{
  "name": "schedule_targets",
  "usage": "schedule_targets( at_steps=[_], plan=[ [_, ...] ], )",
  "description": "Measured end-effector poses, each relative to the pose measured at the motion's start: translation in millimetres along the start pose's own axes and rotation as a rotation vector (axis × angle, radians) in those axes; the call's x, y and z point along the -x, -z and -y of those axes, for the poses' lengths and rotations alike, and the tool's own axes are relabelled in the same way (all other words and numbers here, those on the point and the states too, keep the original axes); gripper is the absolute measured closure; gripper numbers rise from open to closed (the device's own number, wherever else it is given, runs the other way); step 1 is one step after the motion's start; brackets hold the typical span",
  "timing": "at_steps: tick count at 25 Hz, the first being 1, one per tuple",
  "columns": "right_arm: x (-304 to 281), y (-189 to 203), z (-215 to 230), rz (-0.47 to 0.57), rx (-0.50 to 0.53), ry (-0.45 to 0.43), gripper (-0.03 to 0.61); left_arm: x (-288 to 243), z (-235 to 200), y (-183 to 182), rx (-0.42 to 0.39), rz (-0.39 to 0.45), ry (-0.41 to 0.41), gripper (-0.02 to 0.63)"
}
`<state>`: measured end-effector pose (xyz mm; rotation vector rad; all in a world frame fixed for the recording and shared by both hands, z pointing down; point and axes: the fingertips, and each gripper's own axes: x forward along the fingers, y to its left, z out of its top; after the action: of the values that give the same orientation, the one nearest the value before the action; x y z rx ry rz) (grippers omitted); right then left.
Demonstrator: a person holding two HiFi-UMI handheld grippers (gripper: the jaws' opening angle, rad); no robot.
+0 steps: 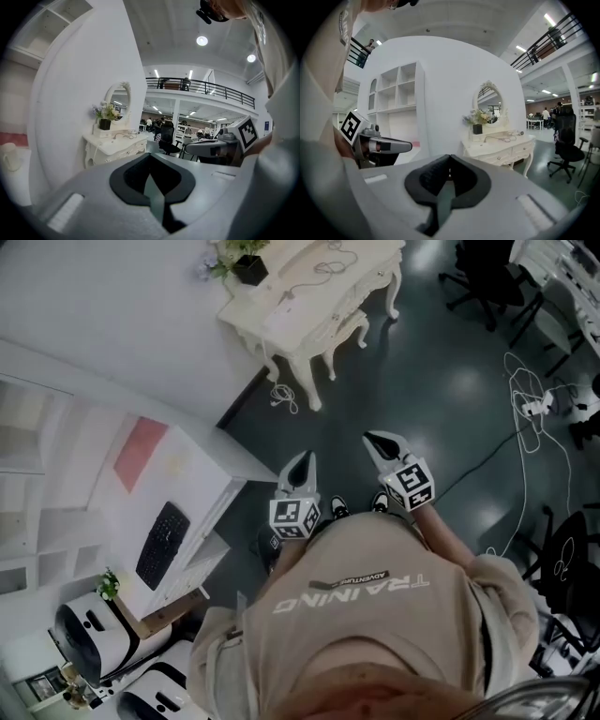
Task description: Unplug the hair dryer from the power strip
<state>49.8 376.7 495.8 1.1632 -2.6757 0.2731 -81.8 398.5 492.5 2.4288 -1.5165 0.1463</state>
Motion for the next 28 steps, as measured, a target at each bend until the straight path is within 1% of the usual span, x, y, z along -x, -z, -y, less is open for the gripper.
schedule_targets(
  at_steps=[3, 8, 12, 15, 18, 23, 25, 28],
  plan=[
    [-15.3, -3.5, 1.0, -0.007, 0.003, 0.009, 0.574, -8.9, -13.7, -5.6, 0.003, 0.005, 0.016, 0.612],
    [-45.1, -0.8, 3.3, -0.032, 0.001, 0.053, 0.574, -24.6, -45.1, -9.8, -0.010, 0.021, 0.045, 0.612],
    [-69.5, 0.3, 6.2, -0.042, -0.021, 0.084, 0.574, -44.3, -76.9, -7.1, 0.001, -0.001, 0.053, 0.612],
    [-80.9, 4.0, 15.7, -0.082, -0.032, 0.094, 0.574, -60.4, -89.5, -8.6, 0.017, -0.019, 0.067, 0.611],
    [-96.6, 8.8, 32.9, -0.106, -0.055, 0.094, 0.574, -82.1, -99.4, -11.3, 0.020, -0.029, 0.069, 0.611],
    [-134.1, 7.3, 76.7, -0.089, -0.090, 0.075, 0.574, -135.7, -117.4, -15.1, 0.008, -0.062, 0.046, 0.612],
    [-147.5, 5.0, 100.7, -0.084, -0.106, 0.058, 0.574, -160.4, -119.0, -25.5, -0.006, -0.070, 0.035, 0.612],
    [-166.9, -10.6, 140.8, -0.072, -0.105, 0.021, 0.574, -199.7, -116.9, -51.4, -0.028, -0.055, 0.023, 0.612]
  ],
)
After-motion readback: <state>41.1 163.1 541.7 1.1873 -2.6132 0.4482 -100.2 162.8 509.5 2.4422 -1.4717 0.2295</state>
